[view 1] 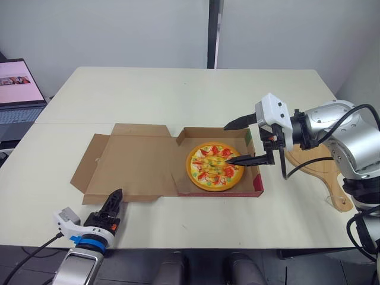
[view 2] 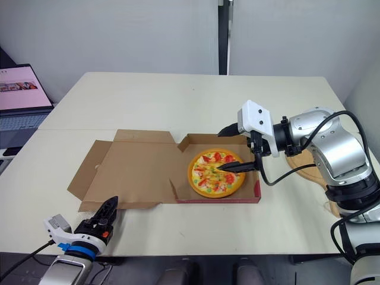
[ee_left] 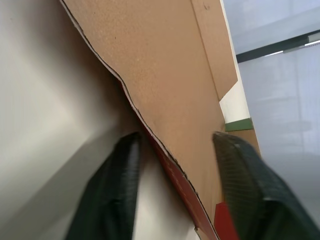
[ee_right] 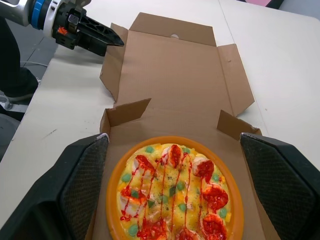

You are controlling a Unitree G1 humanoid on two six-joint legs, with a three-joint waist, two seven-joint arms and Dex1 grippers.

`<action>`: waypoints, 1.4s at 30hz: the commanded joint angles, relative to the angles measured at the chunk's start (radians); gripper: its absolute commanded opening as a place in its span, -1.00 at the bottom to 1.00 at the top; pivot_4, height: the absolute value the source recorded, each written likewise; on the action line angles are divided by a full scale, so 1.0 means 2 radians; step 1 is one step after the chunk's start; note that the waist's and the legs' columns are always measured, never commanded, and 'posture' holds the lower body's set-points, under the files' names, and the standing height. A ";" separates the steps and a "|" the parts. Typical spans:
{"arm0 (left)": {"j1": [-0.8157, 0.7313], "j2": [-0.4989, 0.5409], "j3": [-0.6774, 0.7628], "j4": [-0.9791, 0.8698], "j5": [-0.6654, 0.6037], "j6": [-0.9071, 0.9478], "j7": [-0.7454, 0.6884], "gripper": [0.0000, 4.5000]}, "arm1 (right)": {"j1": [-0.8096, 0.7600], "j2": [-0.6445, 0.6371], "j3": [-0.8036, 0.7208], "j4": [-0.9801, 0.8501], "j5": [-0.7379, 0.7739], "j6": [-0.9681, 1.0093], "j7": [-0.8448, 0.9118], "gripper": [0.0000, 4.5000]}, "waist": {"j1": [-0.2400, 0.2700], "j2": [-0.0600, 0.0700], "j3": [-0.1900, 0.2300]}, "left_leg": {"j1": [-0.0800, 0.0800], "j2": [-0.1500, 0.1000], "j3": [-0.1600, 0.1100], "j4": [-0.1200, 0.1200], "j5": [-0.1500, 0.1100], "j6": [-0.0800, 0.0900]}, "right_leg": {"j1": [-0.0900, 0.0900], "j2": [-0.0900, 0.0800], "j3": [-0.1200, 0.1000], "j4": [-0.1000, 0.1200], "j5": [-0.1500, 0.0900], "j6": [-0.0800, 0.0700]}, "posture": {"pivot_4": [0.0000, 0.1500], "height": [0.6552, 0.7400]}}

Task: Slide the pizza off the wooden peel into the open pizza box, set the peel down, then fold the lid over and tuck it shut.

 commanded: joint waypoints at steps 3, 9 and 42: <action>0.014 0.001 0.002 -0.020 -0.001 -0.016 -0.005 -0.77 | -0.008 -0.004 -0.013 -0.012 0.001 0.001 -0.003 1.00 | 0.000 0.000 0.000 | 0.000 0.000 0.000 0.000 0.000 0.000 | 0.000 0.000 0.000 0.000 0.000 0.000 | 1.00 0.81; 0.015 0.017 0.001 -0.030 0.012 -0.019 -0.020 -0.99 | -0.007 -0.001 -0.014 -0.013 -0.002 0.001 -0.009 1.00 | 0.000 0.000 0.000 | 0.000 0.000 0.000 0.000 0.000 0.000 | 0.000 0.000 0.000 0.000 0.000 0.000 | 1.00 0.81; -0.102 0.233 -0.018 -0.126 0.132 -0.003 -0.212 -1.00 | -0.006 0.016 0.008 0.127 -0.175 -0.062 -0.159 0.92 | -0.001 0.000 0.001 | -0.001 0.000 0.000 -0.002 0.000 0.000 | -0.001 0.000 0.000 -0.001 0.000 0.000 | 1.00 0.81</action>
